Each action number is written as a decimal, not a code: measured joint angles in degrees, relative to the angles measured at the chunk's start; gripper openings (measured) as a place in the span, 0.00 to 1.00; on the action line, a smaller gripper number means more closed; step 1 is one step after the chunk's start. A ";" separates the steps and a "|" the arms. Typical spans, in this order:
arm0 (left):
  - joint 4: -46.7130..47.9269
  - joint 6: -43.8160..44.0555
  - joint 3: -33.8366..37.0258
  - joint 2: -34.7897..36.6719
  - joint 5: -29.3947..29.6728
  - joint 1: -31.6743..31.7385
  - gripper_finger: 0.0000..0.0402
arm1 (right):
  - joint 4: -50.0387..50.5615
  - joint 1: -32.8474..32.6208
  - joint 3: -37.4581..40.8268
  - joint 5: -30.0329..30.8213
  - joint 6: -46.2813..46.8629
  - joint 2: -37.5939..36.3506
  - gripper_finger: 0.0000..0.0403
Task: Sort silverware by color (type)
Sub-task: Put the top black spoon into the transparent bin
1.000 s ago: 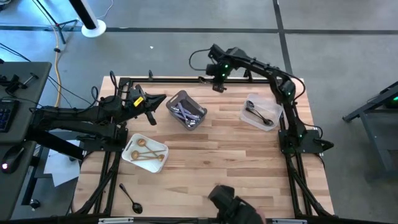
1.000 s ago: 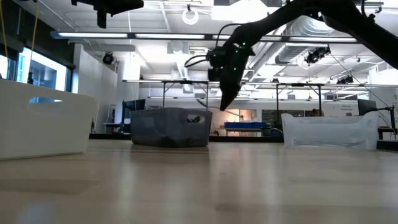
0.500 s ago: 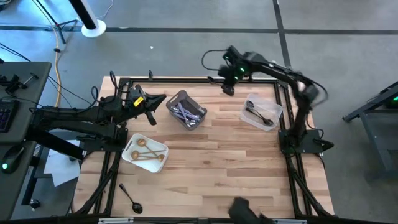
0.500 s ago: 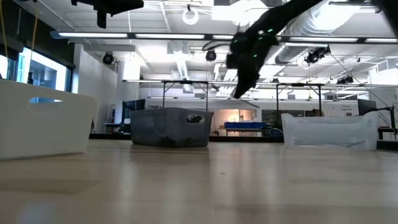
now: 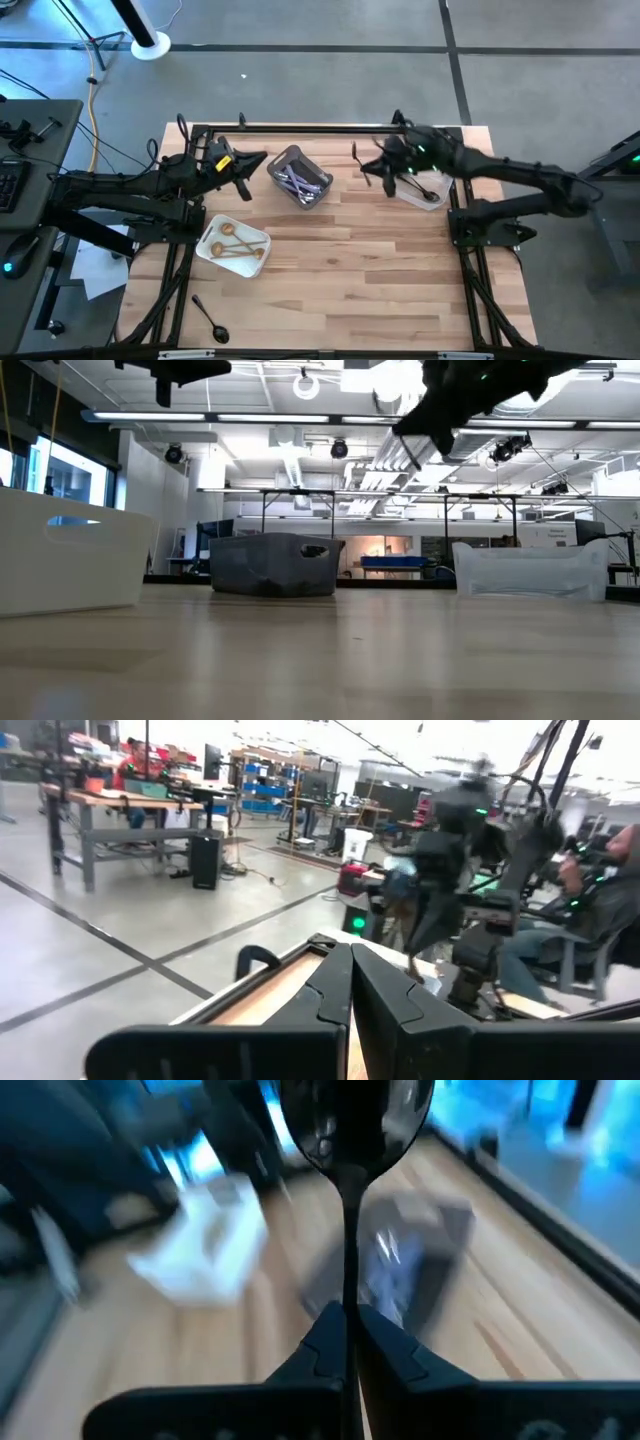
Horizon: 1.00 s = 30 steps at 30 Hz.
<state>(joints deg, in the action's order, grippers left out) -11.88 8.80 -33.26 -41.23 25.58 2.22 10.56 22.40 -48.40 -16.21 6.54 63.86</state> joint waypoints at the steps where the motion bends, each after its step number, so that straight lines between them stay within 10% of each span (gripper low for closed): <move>1: 0.00 0.88 0.00 0.00 -0.41 0.00 0.00 | -4.64 -1.80 2.79 1.45 2.25 -2.20 0.00; 9: -0.63 3.05 0.00 -0.47 -7.21 0.00 0.00 | -28.66 -14.38 17.61 12.36 13.90 -9.54 0.00; 30: -16.35 2.60 -0.04 -11.52 -19.29 0.00 0.00 | -28.85 -15.44 1.47 9.59 3.00 5.57 0.00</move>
<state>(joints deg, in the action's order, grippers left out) -28.23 11.40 -33.30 -52.75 6.28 2.22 -18.29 6.96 -46.94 -6.62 9.54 69.43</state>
